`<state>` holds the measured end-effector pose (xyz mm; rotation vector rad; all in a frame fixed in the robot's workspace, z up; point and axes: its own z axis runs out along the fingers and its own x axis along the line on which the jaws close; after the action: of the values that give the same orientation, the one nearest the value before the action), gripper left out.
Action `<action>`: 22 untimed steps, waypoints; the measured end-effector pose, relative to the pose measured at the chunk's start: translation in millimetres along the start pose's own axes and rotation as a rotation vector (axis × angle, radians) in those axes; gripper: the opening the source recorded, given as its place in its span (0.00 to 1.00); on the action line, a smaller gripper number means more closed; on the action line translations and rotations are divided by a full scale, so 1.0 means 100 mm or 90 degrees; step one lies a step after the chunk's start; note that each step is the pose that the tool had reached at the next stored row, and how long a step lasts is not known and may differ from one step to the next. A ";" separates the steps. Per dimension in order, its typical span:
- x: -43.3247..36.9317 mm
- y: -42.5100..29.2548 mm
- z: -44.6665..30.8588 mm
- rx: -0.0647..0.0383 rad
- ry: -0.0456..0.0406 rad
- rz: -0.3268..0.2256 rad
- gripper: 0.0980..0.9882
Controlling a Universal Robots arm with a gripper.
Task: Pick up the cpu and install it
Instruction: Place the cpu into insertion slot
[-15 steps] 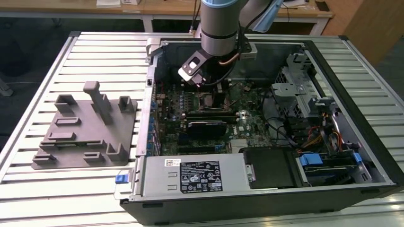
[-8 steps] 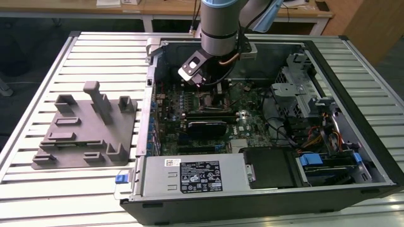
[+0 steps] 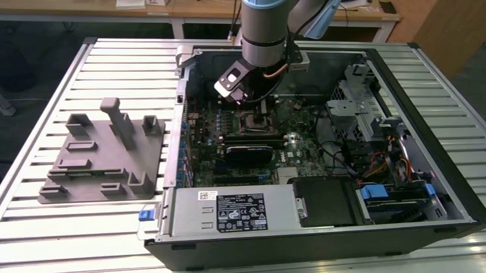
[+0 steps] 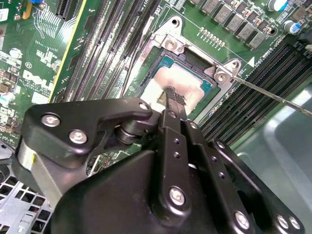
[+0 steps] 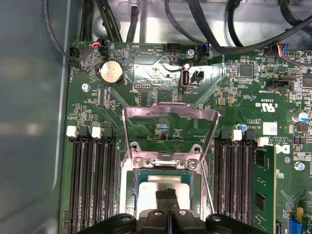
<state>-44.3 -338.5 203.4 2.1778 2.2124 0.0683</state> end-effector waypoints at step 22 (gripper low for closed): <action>-0.001 -0.013 0.047 0.000 -0.0025 0.046 0.01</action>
<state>-45.3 -338.6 198.6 2.2550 2.1319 0.0660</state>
